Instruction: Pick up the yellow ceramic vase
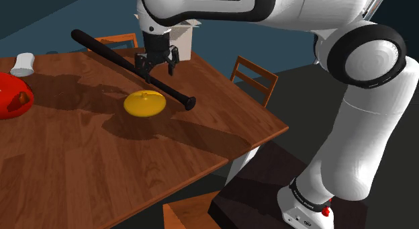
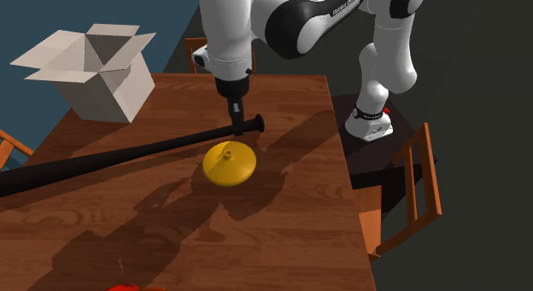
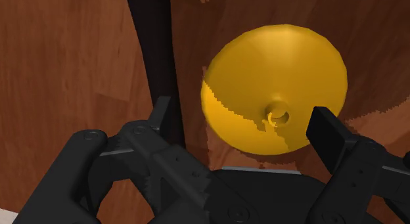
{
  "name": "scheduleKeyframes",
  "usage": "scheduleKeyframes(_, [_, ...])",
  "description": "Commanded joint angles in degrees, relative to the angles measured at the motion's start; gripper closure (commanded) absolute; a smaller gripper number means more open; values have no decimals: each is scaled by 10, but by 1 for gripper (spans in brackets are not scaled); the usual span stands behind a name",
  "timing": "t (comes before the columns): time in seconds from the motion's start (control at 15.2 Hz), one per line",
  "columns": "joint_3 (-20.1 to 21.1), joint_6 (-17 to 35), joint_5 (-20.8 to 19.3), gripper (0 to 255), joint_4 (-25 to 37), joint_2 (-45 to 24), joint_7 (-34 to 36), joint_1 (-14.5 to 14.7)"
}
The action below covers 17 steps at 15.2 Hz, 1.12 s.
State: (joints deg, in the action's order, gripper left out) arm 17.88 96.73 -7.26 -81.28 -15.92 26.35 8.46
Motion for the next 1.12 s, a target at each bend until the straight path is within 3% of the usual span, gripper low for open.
scheduleKeyframes(0.0, [3,-22,-15,0,71,-57,16,19])
scheduleKeyframes(0.2, [1,-68,-37,0,207,-157,30,54])
scheduleKeyframes(0.26, [0,-73,-39,0,221,-166,30,58])
scheduleKeyframes(0.86, [0,-5,-36,0,137,-151,35,47])
scheduleKeyframes(0.92, [0,-4,-35,255,135,-149,34,46])
scheduleKeyframes(1.06, [0,-5,-35,255,136,-150,34,46])
